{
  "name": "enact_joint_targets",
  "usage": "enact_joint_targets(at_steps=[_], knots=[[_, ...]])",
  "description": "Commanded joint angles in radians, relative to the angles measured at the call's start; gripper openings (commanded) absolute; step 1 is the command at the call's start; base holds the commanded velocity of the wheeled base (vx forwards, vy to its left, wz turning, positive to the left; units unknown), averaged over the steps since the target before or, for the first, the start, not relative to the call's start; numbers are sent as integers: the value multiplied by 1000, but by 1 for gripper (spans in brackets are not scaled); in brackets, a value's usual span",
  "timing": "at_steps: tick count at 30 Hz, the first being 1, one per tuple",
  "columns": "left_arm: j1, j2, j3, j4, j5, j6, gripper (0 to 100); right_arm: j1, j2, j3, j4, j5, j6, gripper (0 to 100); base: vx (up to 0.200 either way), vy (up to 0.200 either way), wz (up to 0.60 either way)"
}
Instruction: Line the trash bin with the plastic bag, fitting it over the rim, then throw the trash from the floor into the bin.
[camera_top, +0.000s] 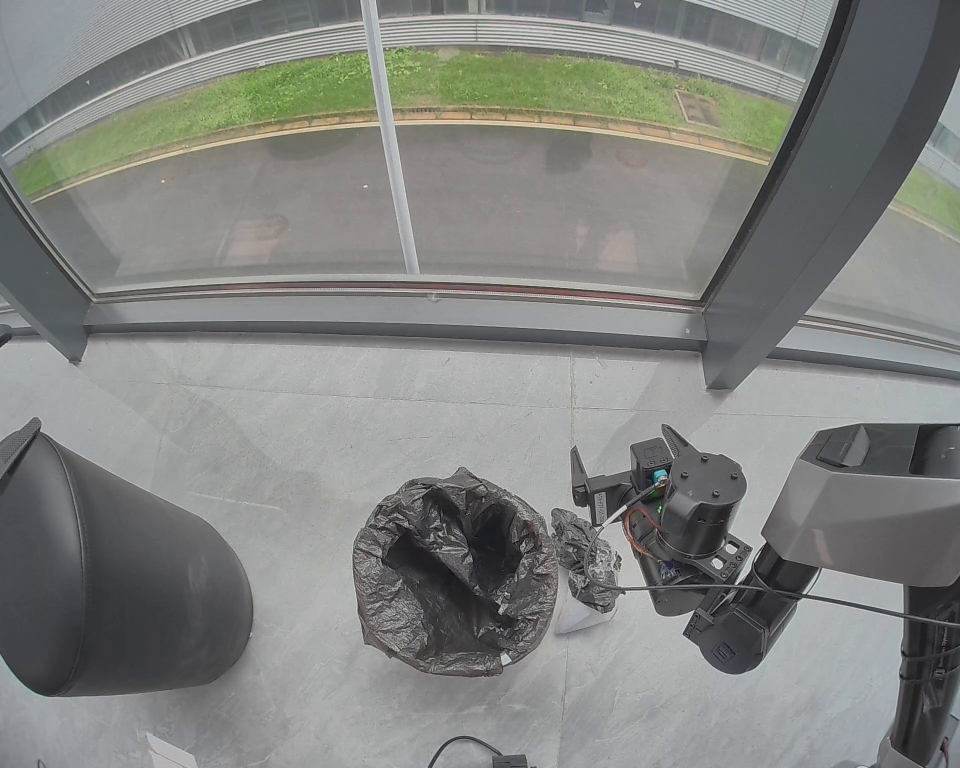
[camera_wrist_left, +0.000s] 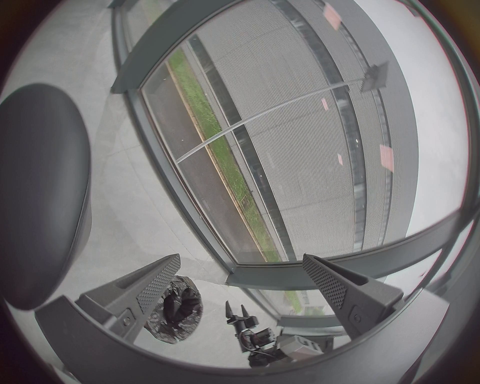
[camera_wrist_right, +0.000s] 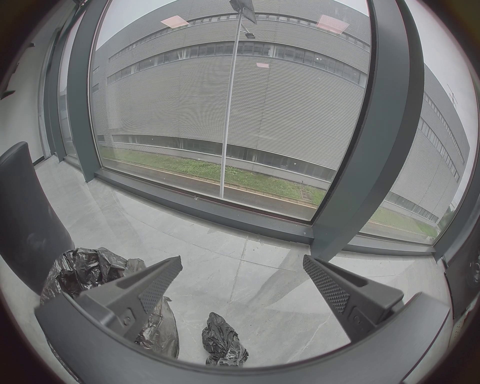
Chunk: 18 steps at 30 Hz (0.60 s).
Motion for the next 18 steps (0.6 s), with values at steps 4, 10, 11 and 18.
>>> enact_joint_targets(at_steps=[4, 10, 11, 18], knots=[[-229, 216, -75, 18, 274, 306, 100, -5, -4, -3, -1, -1, -18, 100, 0, 0, 0], [-621, 409, -55, 30, 1143, 787, 100, -9, -4, -11, -1, -1, -25, 100, 0, 0, 0], [-679, 398, -35, 13, 1201, 774, 100, -9, -4, -11, -1, -1, -25, 100, 0, 0, 0], [-848, -7, 146, 257, 968, 744, 100, -67, 10, -34, 13, -1, -39, 100, 0, 0, 0]])
